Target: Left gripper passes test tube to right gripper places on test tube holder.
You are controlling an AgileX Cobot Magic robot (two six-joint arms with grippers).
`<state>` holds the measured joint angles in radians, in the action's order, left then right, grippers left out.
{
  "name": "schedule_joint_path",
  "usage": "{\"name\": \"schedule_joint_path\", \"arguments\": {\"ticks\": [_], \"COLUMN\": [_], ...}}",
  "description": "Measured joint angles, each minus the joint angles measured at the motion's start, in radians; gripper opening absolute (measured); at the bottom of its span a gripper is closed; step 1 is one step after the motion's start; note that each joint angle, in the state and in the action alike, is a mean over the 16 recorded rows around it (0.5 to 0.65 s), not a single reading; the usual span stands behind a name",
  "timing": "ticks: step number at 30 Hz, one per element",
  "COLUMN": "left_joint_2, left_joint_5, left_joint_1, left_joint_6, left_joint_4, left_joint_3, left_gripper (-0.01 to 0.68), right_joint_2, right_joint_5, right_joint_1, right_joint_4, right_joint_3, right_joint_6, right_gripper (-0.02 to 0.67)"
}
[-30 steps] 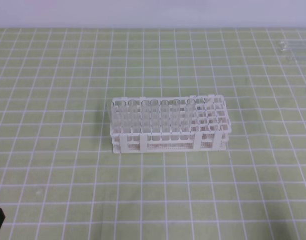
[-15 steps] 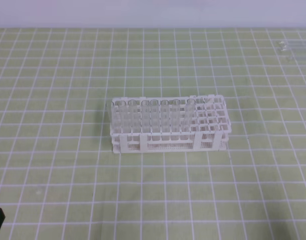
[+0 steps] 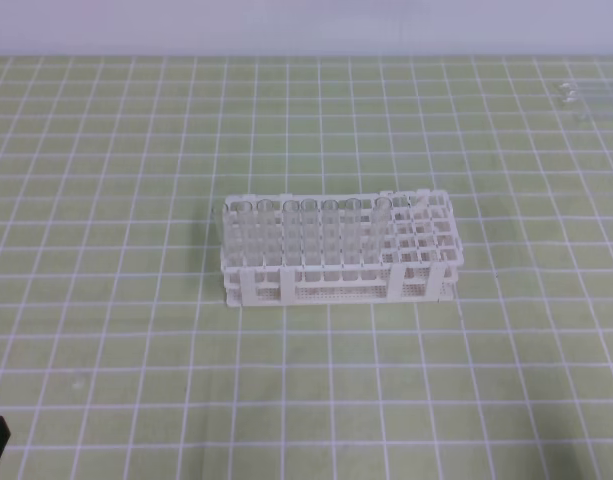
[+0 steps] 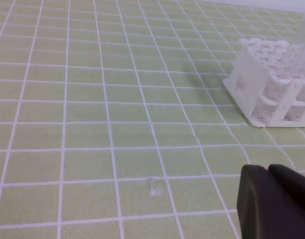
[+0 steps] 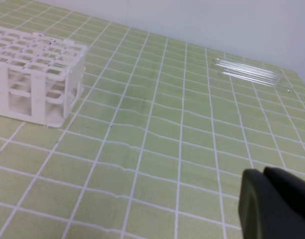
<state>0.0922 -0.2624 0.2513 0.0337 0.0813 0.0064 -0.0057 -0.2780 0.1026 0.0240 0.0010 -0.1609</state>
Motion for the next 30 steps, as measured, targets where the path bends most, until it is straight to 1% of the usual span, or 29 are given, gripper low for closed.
{"name": "schedule_joint_path", "arguments": {"ticks": [30], "left_joint_2": [-0.014], "left_joint_5": [-0.003], "left_joint_1": [-0.002], "left_joint_6": [-0.001], "left_joint_4": [0.000], "left_joint_3": [-0.003], "left_gripper": [0.000], "right_joint_2": [0.000], "right_joint_5": [0.000], "right_joint_1": [0.000], "right_joint_4": [0.001], "right_joint_3": [0.000], "right_joint_6": [0.000], "right_gripper": [-0.002]}}
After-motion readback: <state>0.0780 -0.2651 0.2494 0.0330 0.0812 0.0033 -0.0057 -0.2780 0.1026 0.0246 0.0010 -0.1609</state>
